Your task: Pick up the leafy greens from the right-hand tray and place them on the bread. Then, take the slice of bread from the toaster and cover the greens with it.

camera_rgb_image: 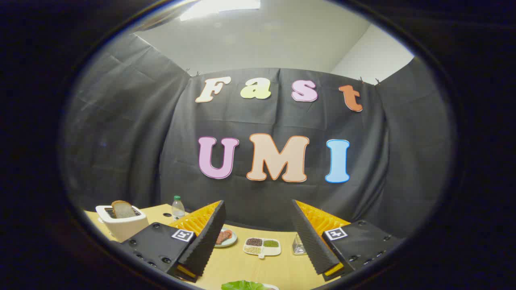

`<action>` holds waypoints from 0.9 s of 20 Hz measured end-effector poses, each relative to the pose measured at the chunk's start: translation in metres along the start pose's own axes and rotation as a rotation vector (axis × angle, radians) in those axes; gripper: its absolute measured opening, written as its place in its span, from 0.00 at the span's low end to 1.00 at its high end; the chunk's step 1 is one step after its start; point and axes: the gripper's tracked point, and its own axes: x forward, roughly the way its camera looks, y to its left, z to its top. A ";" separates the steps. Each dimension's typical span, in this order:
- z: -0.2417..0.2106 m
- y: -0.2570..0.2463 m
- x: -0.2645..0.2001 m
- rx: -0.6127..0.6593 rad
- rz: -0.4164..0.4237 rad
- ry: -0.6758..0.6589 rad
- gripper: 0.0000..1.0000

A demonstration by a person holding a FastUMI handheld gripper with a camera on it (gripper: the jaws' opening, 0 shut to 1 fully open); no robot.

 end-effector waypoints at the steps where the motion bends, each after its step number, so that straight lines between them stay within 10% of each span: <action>1: -0.001 0.000 0.001 -0.002 0.002 0.001 1.00; 18: -0.028 -0.008 0.003 -0.030 0.064 0.072 1.00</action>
